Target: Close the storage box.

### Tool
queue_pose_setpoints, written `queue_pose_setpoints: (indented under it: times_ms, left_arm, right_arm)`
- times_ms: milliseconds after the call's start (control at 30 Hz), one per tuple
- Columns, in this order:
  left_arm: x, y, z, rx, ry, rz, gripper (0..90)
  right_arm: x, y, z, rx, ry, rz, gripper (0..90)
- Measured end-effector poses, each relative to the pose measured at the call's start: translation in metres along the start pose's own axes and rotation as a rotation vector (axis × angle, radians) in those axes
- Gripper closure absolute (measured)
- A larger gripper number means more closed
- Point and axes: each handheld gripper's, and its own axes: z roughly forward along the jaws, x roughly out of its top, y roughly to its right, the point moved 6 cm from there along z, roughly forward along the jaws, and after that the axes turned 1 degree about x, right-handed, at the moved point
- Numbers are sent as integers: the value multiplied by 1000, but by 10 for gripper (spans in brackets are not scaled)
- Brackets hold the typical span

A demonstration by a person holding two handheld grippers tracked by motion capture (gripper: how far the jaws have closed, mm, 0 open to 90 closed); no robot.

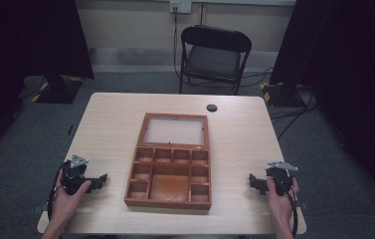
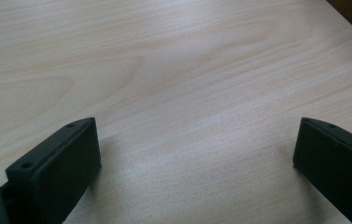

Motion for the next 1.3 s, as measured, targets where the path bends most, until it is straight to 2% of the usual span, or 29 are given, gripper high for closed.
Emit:
queue_pose_setpoints:
  times_ms: [133,200,333,667,767,833,867,900,933,967,1000,1100,1133,1167,1200,1233,1267,1300]
  left_arm:
    - [0,0,-1,3,0,-2,12]
    - [0,1,-2,-2,7,11,23]
    - [0,2,-5,-4,16,6,151]
    - [1,4,-6,1,14,-2,174]
    - [2,4,-7,-2,6,-4,190]
    - [4,4,-7,-10,11,-56,207]
    - [6,4,-8,15,4,-58,211]
    - [9,7,-9,23,9,-25,209]
    - [12,11,-7,41,9,38,208]
    - [13,12,-5,34,7,37,210]
    - [13,14,-3,8,2,27,212]
    - [16,16,-2,-8,1,31,213]
    - [21,17,-3,-3,7,53,214]
    - [21,17,-3,-3,7,53,215]
    - [30,17,-5,-21,29,41,218]
    - [30,17,-5,-21,29,41,228]
    - [38,20,-5,-37,47,23,235]
    - [43,22,-5,-42,54,36,236]
  right_arm:
    - [0,0,0,0,0,0,0]
    - [0,0,0,0,0,-1,0]
    - [0,0,0,-1,0,-1,0]
    - [1,-4,0,17,6,-15,15]
    - [4,-4,0,11,13,-8,105]
    - [8,-5,0,5,9,-5,190]
    - [10,-9,1,15,4,-17,192]
    - [11,-12,2,22,-1,-17,192]
    - [12,-14,3,25,1,-26,191]
    - [14,-18,4,39,4,-40,191]
    - [14,-21,5,42,0,-47,191]
    - [18,-26,6,56,-12,-67,184]
    - [24,-31,5,95,6,-58,182]
    - [24,-31,5,95,6,-58,182]
    - [31,-37,5,98,16,-69,184]
    - [31,-37,5,98,16,-69,184]
    - [40,-44,7,110,22,-89,184]
    - [43,-47,8,116,22,-91,183]
